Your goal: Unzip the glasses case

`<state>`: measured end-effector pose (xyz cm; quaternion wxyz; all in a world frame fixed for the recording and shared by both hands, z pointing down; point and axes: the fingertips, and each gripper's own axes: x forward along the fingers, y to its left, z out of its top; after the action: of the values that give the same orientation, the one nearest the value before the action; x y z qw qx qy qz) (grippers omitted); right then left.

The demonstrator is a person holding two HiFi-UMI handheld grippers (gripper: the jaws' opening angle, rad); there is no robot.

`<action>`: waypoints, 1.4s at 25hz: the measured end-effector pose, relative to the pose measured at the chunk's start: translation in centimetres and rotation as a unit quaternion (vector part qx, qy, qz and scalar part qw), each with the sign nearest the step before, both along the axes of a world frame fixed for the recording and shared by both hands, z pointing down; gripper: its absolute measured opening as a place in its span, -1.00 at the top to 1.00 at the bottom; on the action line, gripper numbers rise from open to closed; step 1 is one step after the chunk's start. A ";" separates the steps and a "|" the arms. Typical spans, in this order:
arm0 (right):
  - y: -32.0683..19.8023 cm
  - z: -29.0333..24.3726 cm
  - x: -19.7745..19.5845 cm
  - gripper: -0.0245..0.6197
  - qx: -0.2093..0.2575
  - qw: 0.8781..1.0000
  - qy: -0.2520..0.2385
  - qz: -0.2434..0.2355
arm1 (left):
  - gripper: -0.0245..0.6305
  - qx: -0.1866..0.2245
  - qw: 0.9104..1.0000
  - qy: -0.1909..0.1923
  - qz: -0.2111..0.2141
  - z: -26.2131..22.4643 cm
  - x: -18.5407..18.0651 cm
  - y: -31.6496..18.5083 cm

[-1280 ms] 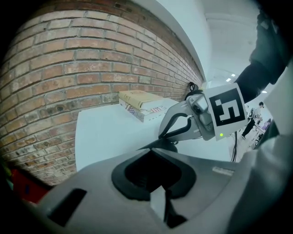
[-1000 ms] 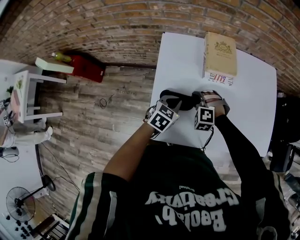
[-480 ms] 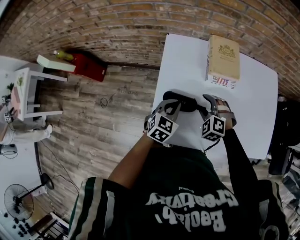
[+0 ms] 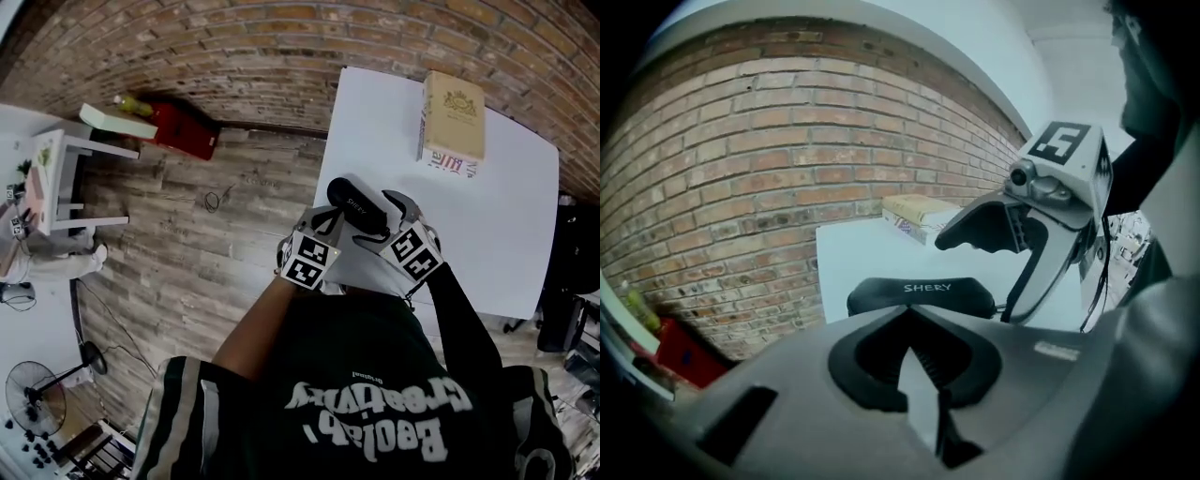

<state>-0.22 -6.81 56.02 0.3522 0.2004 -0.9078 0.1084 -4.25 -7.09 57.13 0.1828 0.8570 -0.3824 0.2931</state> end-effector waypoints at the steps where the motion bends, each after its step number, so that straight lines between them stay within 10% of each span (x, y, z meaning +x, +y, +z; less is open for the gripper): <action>1: 0.0 0.6 -0.2 -0.67 -0.012 1.000 0.002 0.014 | 0.90 -0.004 1.000 -0.001 -0.002 0.2 -0.2 0.1; 5: 0.1 3.8 0.9 -0.08 -0.045 0.997 0.043 0.045 | 0.90 -0.009 1.000 -0.005 -0.001 0.3 -0.6 0.3; 13: 0.7 1.3 0.3 -0.06 -0.171 0.973 -0.107 0.112 | 0.90 -0.028 0.999 -0.020 0.003 1.8 -0.5 0.6; 24: -0.6 -0.6 2.7 0.08 -0.082 0.980 -0.085 0.163 | 0.90 -0.055 0.997 -0.051 0.021 3.7 0.9 0.8; 35: -4.9 -0.8 8.1 0.28 -0.059 0.953 -0.091 0.282 | 0.90 -0.060 0.996 -0.063 0.030 3.6 0.7 0.8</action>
<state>7.92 -11.66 55.27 0.2347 0.4163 -0.8345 0.2742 -3.51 -6.33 60.71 0.2008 0.8354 -0.3492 0.3739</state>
